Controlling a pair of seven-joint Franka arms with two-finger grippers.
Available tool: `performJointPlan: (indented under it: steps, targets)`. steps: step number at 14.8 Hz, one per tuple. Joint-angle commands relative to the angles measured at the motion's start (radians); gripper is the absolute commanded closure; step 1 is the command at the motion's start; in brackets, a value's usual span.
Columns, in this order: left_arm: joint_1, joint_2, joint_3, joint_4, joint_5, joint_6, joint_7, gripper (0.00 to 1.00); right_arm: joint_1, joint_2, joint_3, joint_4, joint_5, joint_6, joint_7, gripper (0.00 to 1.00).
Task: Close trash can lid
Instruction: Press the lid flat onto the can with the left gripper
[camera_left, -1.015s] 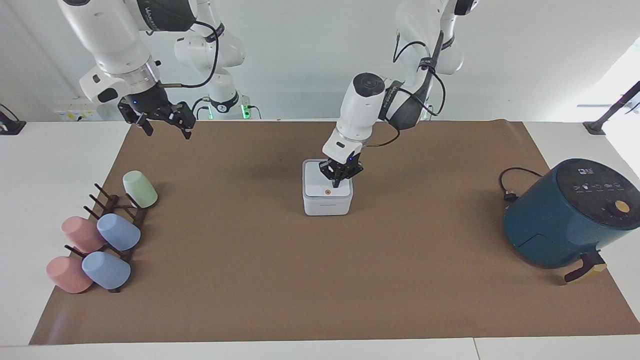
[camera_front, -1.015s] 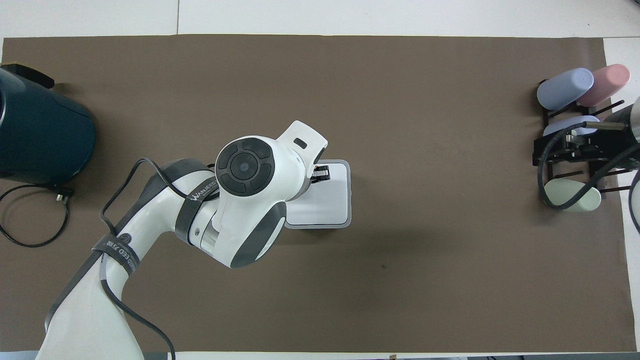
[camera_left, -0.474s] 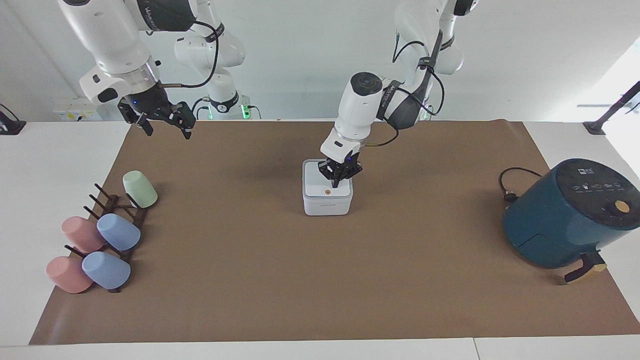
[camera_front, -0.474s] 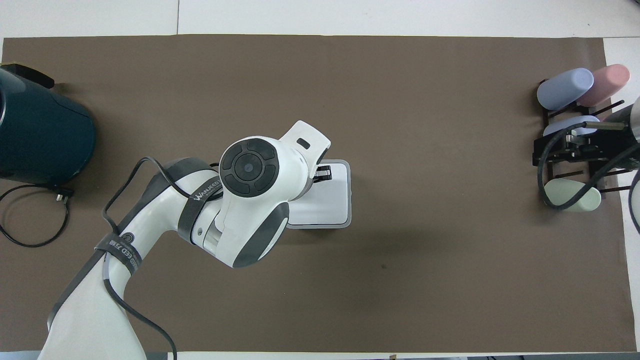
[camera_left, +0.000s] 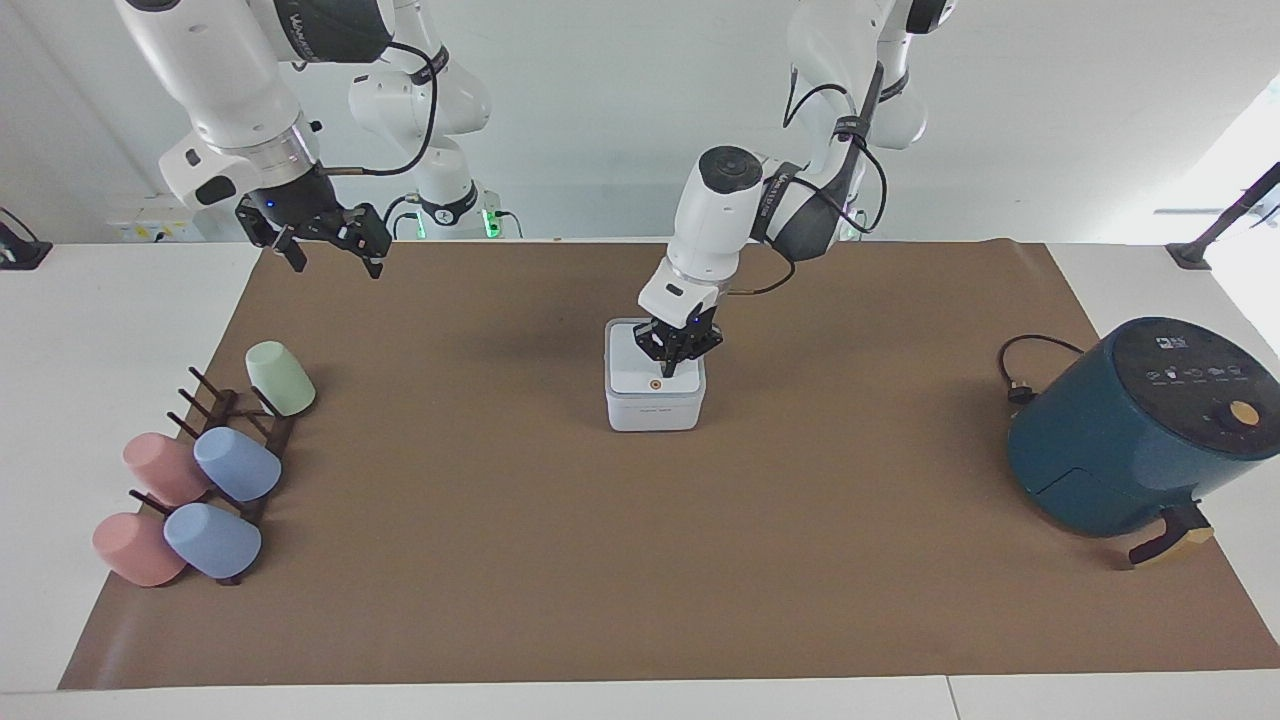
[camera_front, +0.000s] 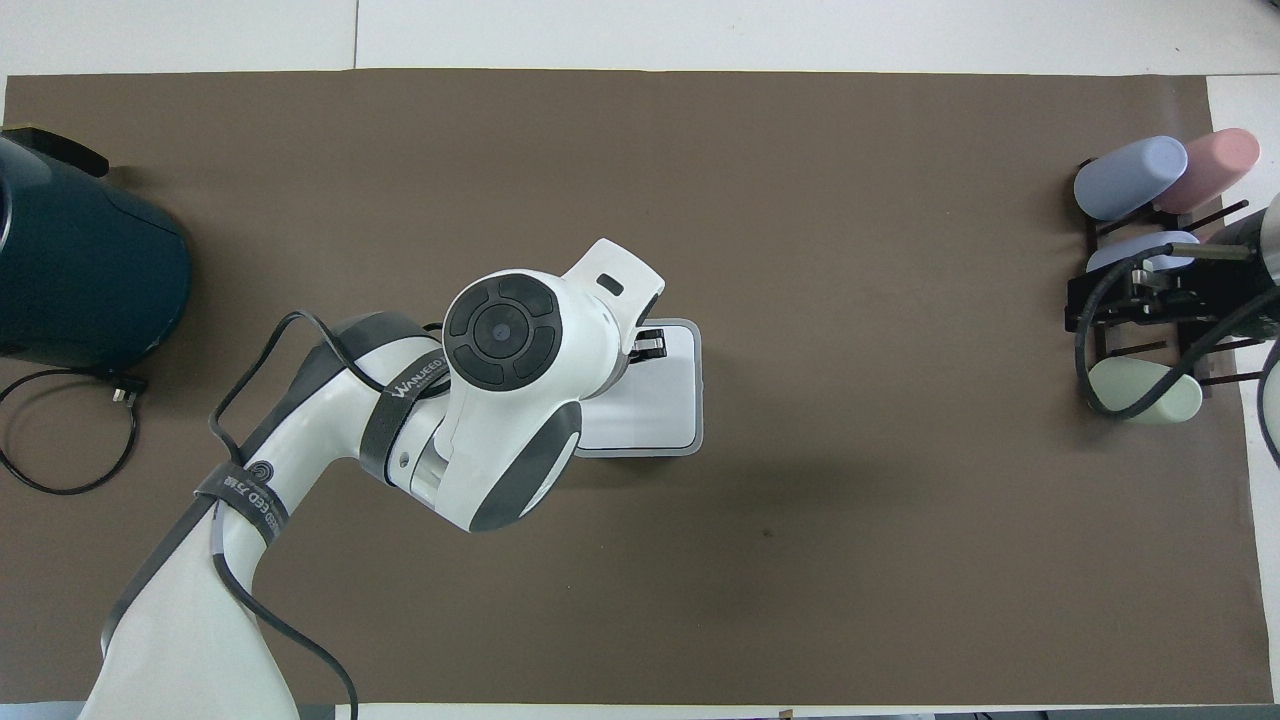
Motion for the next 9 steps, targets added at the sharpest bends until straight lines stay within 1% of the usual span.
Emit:
performJointPlan:
  steps: [1, 5, 7, 9]
  targets:
    - [-0.013, 0.06, 0.003, 0.019, 0.014, 0.042, -0.018, 1.0, -0.012, -0.005, 0.006, -0.001, 0.018, -0.016, 0.002, 0.0]
    - [-0.026, 0.068, 0.003, 0.019, 0.014, 0.036, -0.018, 1.0, -0.012, -0.005, 0.006, -0.001, 0.02, -0.016, 0.002, 0.0]
    - [-0.018, 0.066, 0.003, 0.036, 0.014, 0.02, -0.012, 1.0, -0.012, -0.005, 0.006, -0.001, 0.018, -0.016, 0.002, 0.0]
    - [-0.006, 0.033, 0.003, 0.057, 0.014, -0.047, -0.006, 1.0, -0.012, -0.005, 0.006, -0.001, 0.018, -0.016, 0.002, 0.0]
